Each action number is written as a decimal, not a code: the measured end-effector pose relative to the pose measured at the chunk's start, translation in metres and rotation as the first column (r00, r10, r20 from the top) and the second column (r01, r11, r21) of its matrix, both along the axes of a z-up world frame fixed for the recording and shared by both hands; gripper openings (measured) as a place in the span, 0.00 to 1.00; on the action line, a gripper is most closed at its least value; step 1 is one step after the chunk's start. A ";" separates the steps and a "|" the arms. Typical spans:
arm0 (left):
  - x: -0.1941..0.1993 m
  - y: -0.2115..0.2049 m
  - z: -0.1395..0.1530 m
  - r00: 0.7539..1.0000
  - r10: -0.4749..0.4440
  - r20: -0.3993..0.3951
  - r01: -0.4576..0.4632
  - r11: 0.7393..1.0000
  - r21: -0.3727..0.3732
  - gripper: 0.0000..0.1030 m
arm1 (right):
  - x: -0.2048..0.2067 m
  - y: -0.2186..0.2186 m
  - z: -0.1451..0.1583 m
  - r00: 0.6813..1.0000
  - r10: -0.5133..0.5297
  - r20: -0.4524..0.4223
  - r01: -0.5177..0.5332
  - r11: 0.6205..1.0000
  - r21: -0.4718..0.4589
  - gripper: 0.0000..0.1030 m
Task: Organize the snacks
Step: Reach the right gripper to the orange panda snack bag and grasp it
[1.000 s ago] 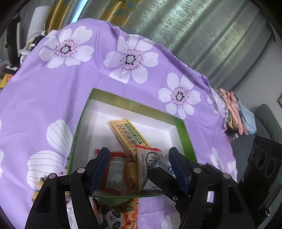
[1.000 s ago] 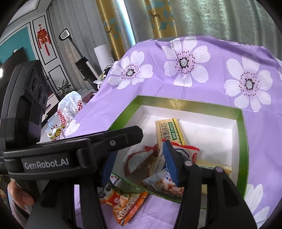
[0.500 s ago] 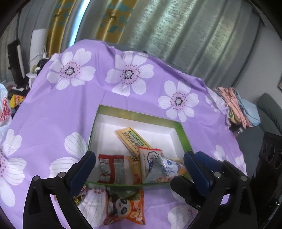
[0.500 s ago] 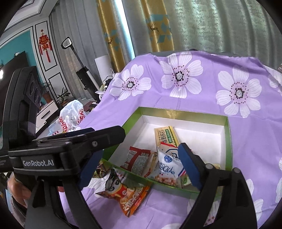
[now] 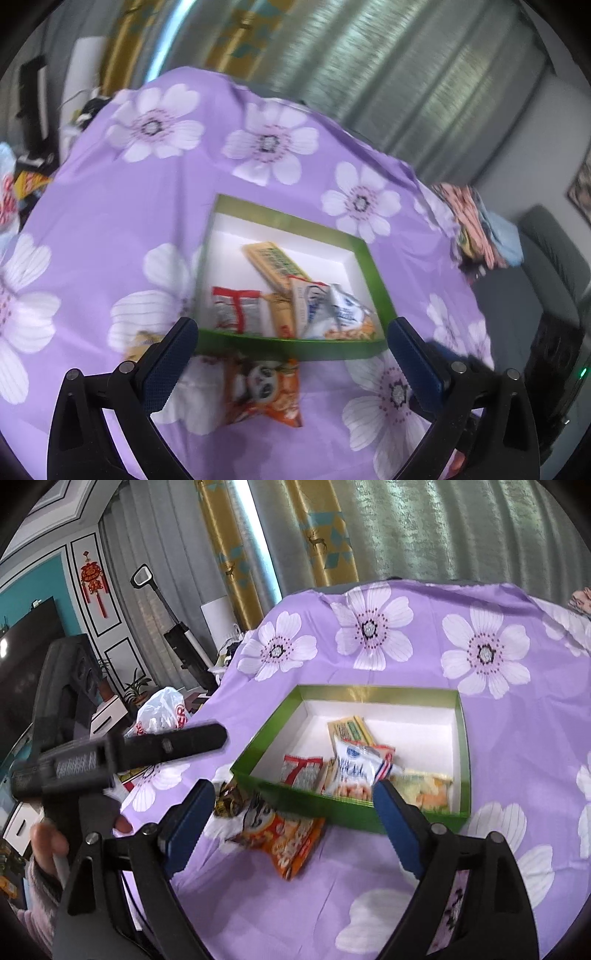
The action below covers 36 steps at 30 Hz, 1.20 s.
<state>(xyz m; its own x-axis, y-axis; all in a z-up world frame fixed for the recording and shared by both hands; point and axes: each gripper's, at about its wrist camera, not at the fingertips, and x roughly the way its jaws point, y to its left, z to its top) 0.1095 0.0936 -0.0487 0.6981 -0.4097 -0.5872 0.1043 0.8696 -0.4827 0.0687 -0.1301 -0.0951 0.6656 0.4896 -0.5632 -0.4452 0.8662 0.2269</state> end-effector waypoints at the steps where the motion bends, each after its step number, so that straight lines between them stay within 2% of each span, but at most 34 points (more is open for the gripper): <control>1: -0.003 0.007 -0.001 1.000 0.013 -0.002 -0.013 1.000 -0.013 0.99 | -0.002 0.000 -0.003 1.000 0.002 -0.006 -0.002 1.000 -0.004 0.86; 8: -0.017 0.029 -0.030 0.997 0.021 -0.077 -0.027 0.997 -0.070 0.99 | -0.015 0.000 -0.039 0.994 0.026 -0.103 -0.026 1.000 -0.001 0.86; 12: -0.026 0.015 -0.044 0.994 -0.014 -0.104 0.011 1.000 -0.026 0.99 | -0.017 0.004 -0.057 0.989 0.044 -0.144 -0.043 0.999 0.004 0.86; 16: -0.028 -0.013 -0.050 0.995 -0.042 -0.094 0.051 0.994 0.100 0.99 | -0.017 0.010 -0.069 0.984 0.059 -0.171 -0.058 0.998 0.014 0.86; 18: -0.024 -0.022 -0.056 0.994 -0.040 -0.102 0.054 0.989 0.137 0.99 | -0.017 0.013 -0.075 0.981 0.066 -0.180 -0.066 0.998 0.008 0.86; 21: -0.018 -0.024 -0.066 0.991 -0.052 -0.126 0.067 0.991 0.115 0.99 | -0.014 0.014 -0.084 0.978 0.065 -0.199 -0.067 0.998 -0.001 0.86; 25: -0.011 -0.027 -0.074 0.990 -0.030 -0.135 0.051 0.986 0.156 0.99 | -0.005 0.013 -0.093 0.973 0.062 -0.222 -0.059 0.998 0.018 0.86; 29: -0.006 -0.029 -0.080 0.987 -0.043 -0.153 0.066 0.987 0.144 0.98 | 0.005 0.020 -0.098 0.970 0.079 -0.230 -0.074 0.997 0.029 0.86; 36: 0.004 -0.033 -0.088 0.984 -0.051 -0.172 0.077 0.986 0.149 0.80 | 0.020 0.041 -0.105 0.963 0.130 -0.236 -0.125 0.992 0.033 0.82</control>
<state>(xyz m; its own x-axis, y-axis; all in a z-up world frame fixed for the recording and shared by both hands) 0.1134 0.0602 -0.1372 0.5600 -0.3460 -0.7528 0.0918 0.9289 -0.3587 0.0887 -0.0892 -0.1996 0.4452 0.5727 -0.6883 -0.4832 0.8008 0.3538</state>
